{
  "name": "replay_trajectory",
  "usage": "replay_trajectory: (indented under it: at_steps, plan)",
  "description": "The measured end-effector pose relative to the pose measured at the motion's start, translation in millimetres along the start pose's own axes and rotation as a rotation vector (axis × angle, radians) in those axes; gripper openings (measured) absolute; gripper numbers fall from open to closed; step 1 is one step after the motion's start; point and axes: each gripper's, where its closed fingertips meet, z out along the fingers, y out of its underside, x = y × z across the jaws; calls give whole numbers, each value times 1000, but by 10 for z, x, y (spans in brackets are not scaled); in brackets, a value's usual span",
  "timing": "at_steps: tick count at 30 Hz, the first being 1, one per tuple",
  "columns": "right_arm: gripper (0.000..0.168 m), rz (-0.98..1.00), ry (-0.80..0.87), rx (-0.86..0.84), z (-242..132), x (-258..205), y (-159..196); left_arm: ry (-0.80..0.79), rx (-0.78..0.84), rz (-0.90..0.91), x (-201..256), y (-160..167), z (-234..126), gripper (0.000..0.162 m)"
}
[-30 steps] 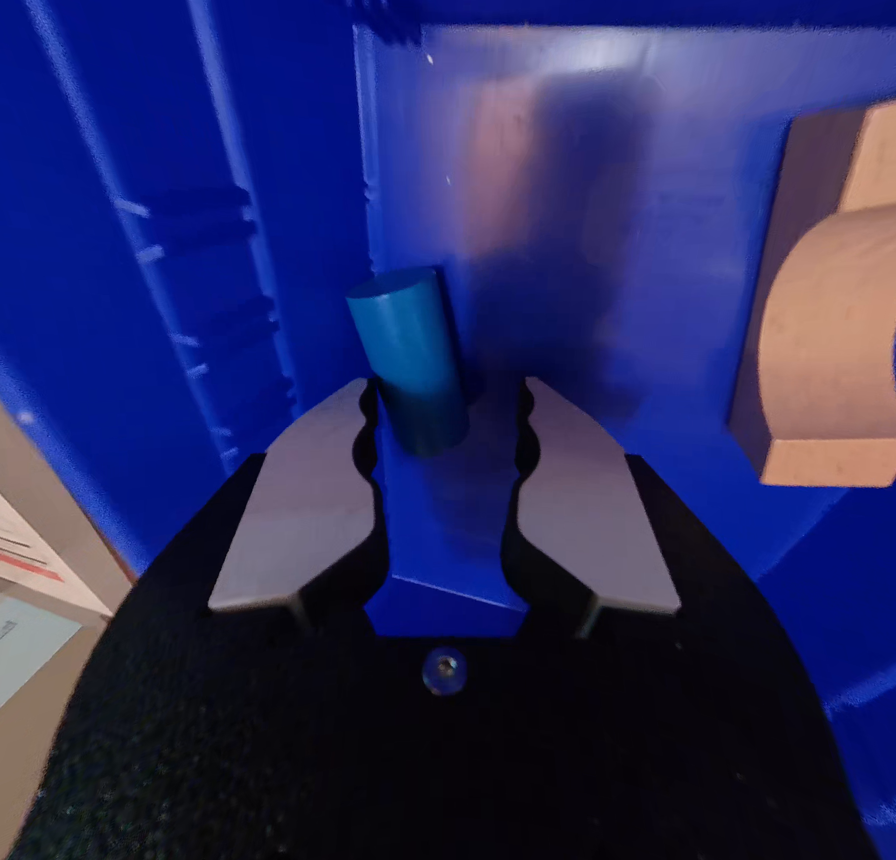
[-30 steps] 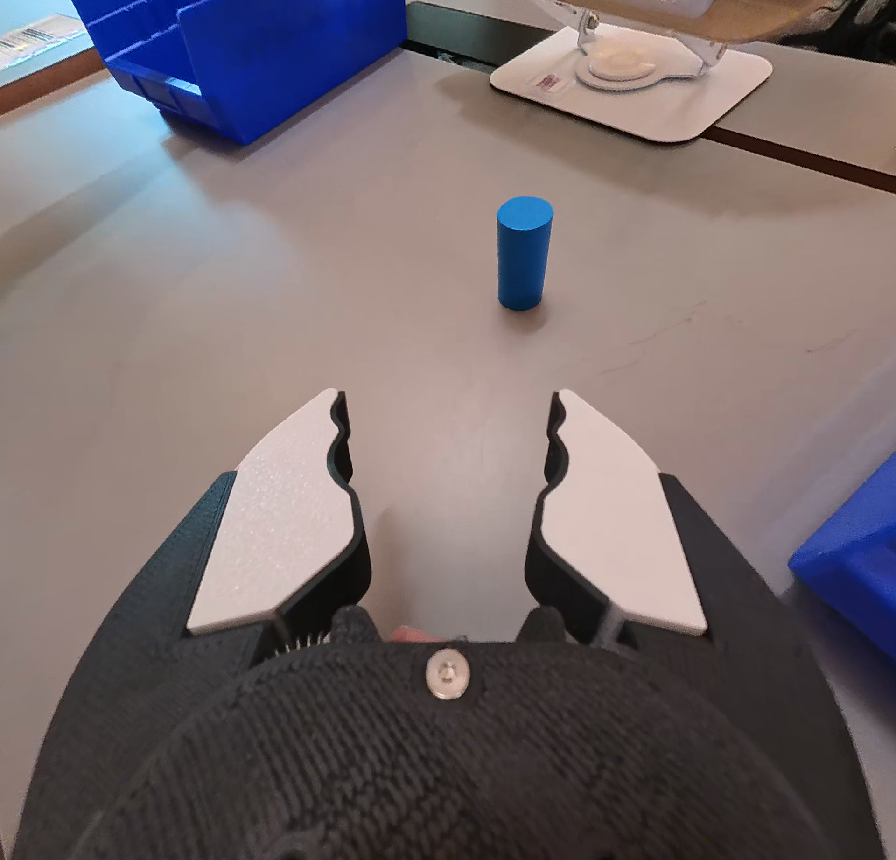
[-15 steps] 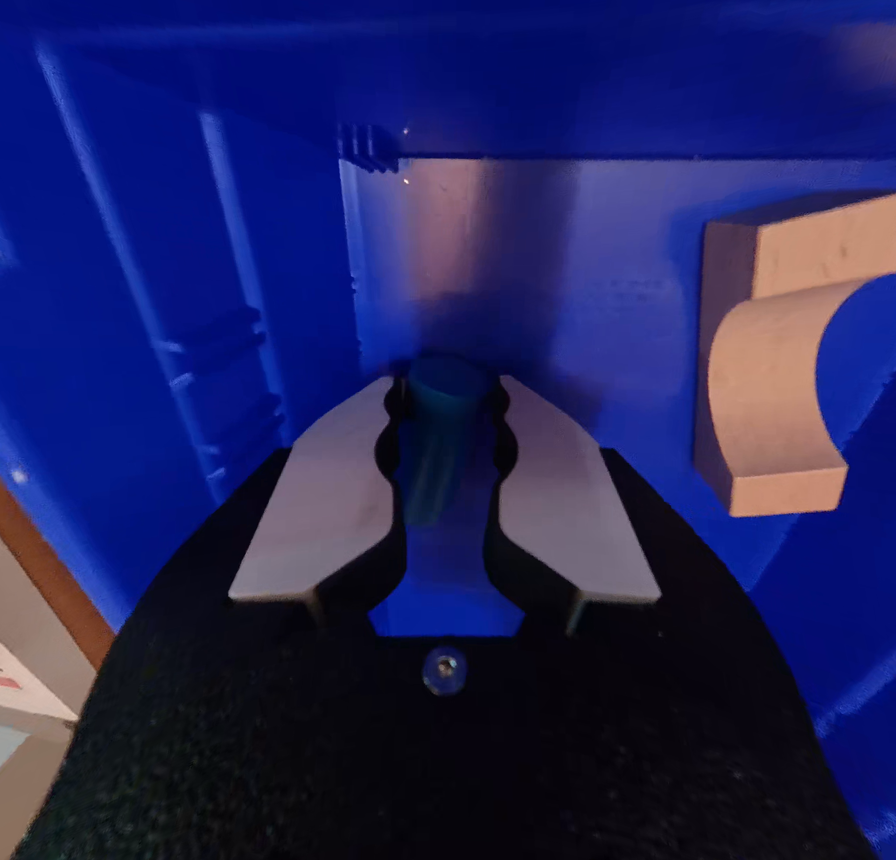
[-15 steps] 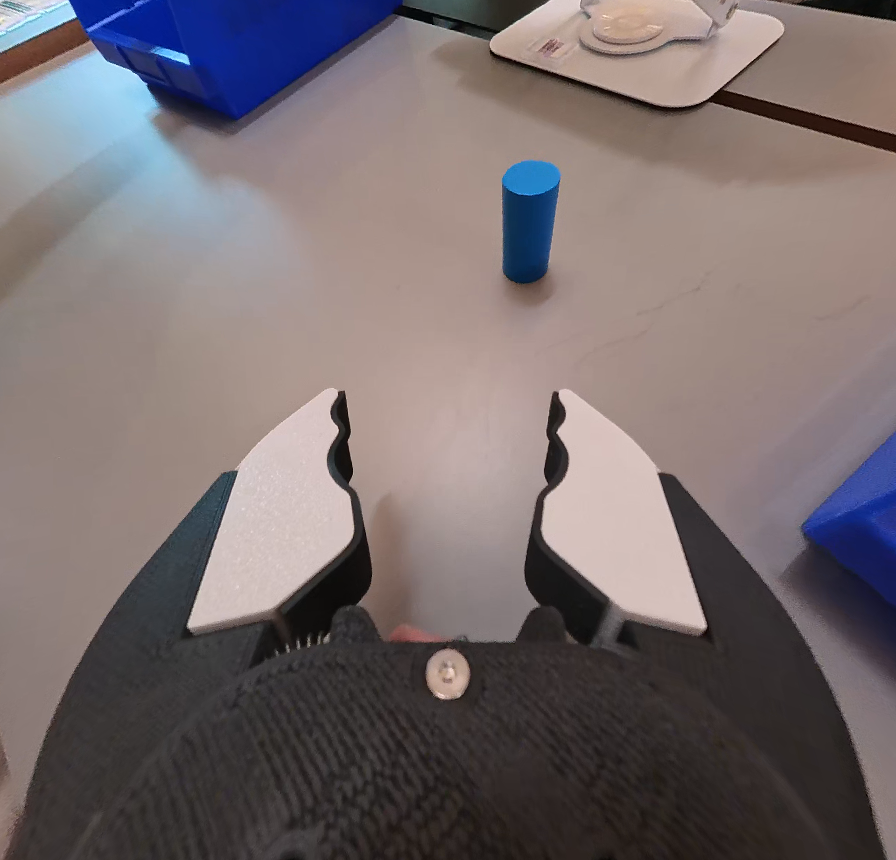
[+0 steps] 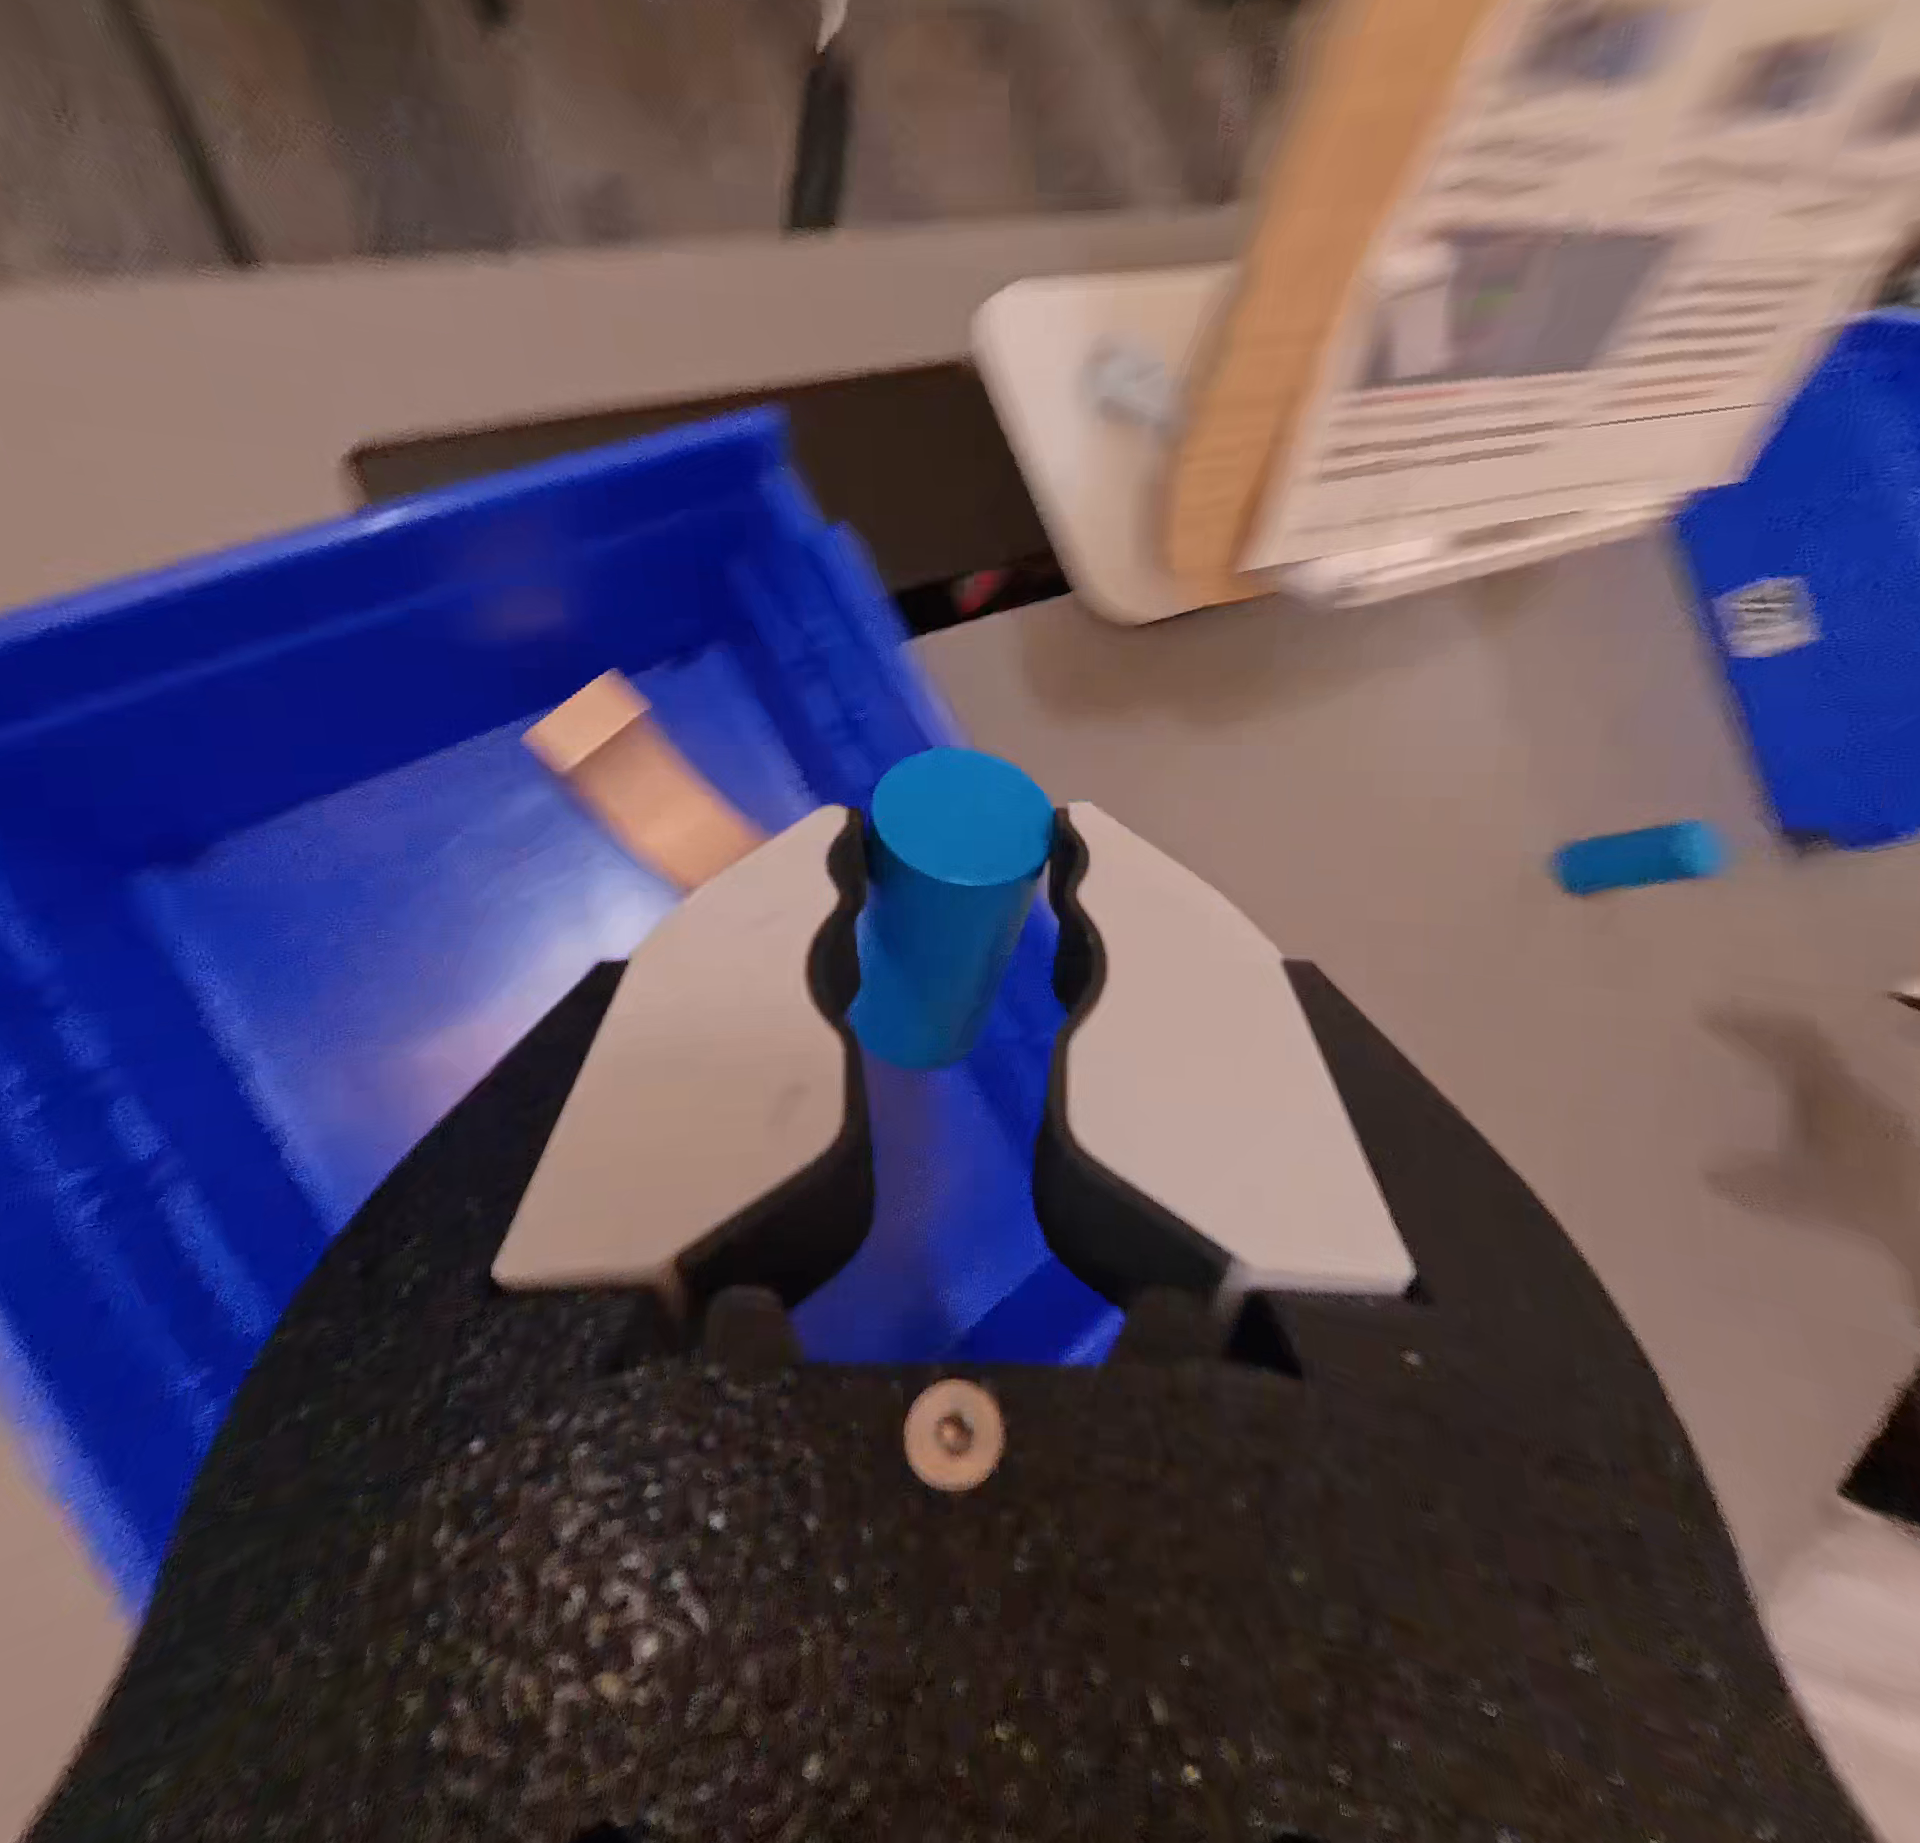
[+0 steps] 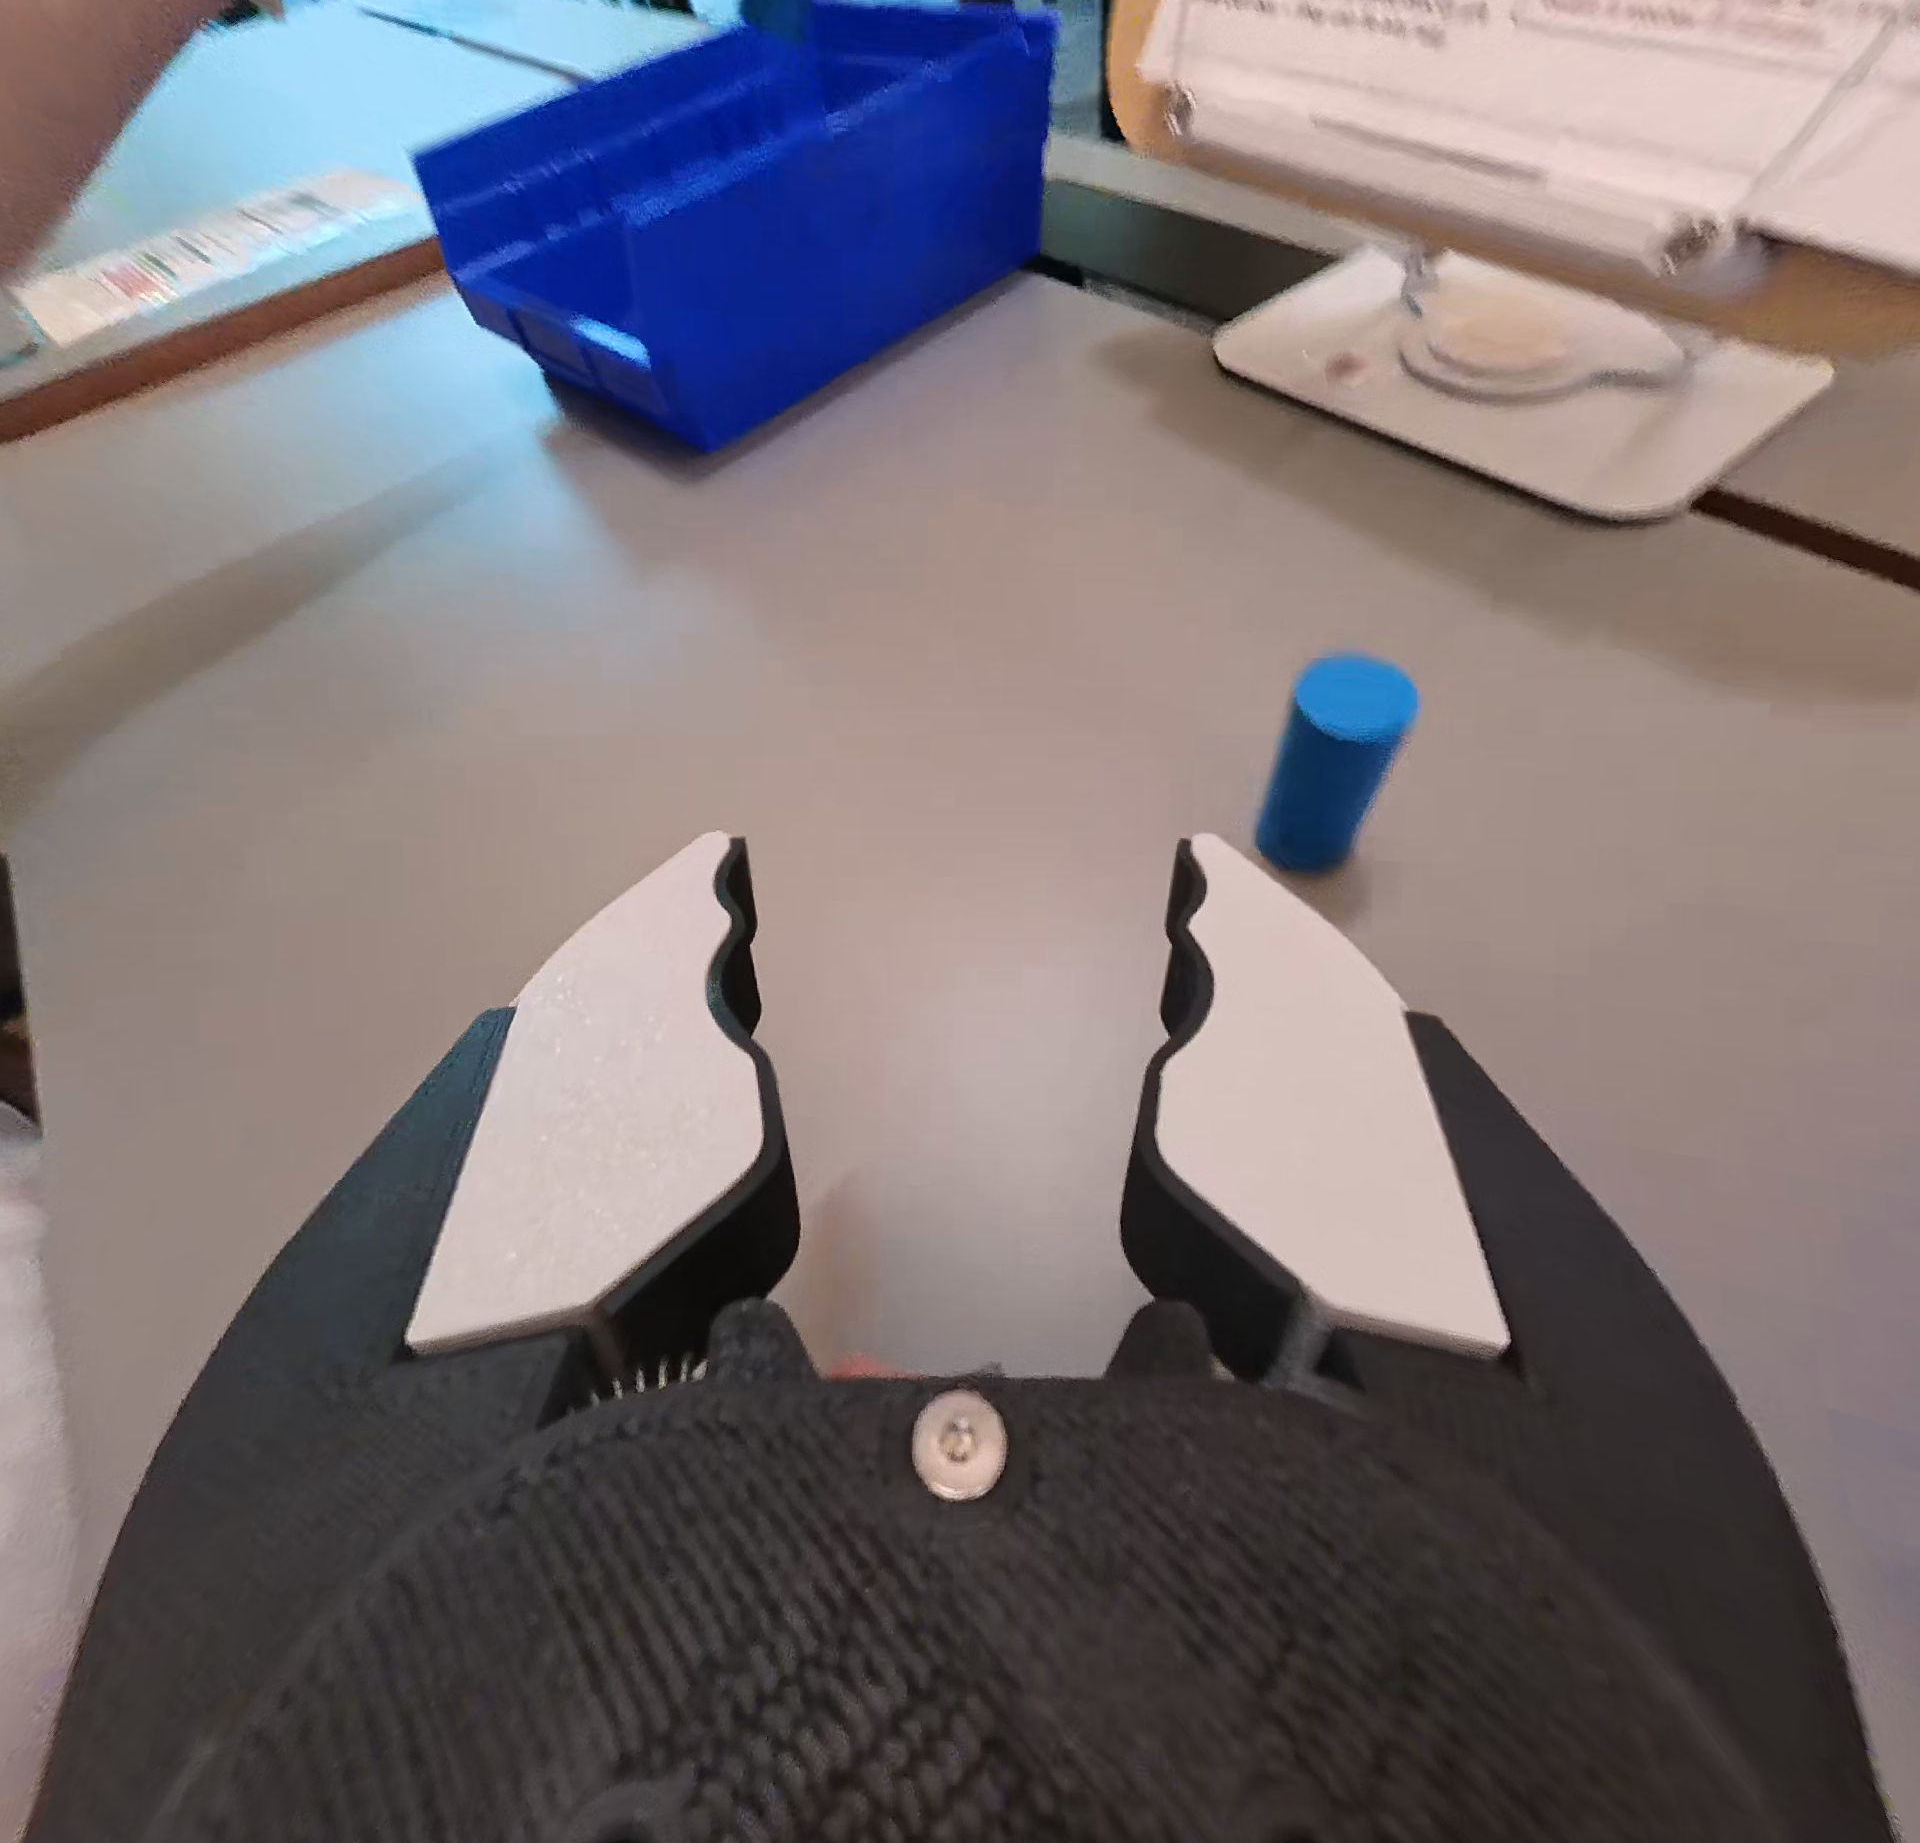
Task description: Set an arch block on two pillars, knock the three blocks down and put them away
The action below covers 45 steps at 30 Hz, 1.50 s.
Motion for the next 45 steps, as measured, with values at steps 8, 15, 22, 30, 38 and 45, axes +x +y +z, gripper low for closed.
replay_trajectory:
  at_steps: [8, 15, 22, 30, 38, 45]
  plan:
    - [74, -121, -83, 224, 521, -413, -1086, 495, 248, 314, 2131, 49, -354, 34]
    - [72, -171, -113, 239, 779, -498, -1398, 716, 239, 473, 3225, 515, -324, 34]
    - [49, -210, -128, 267, 750, -551, -1341, 790, 202, 543, 3581, 771, -250, 33]
    - [33, -257, -119, 227, 726, -530, -1195, 733, 135, 677, 3583, 896, -219, 35]
    - [33, -328, -111, 185, 715, -543, -1069, 572, -66, 891, 3466, 1032, -160, 41]
    - [33, -362, -83, 137, 737, -473, -968, 549, -129, 924, 3457, 1127, -71, 32]
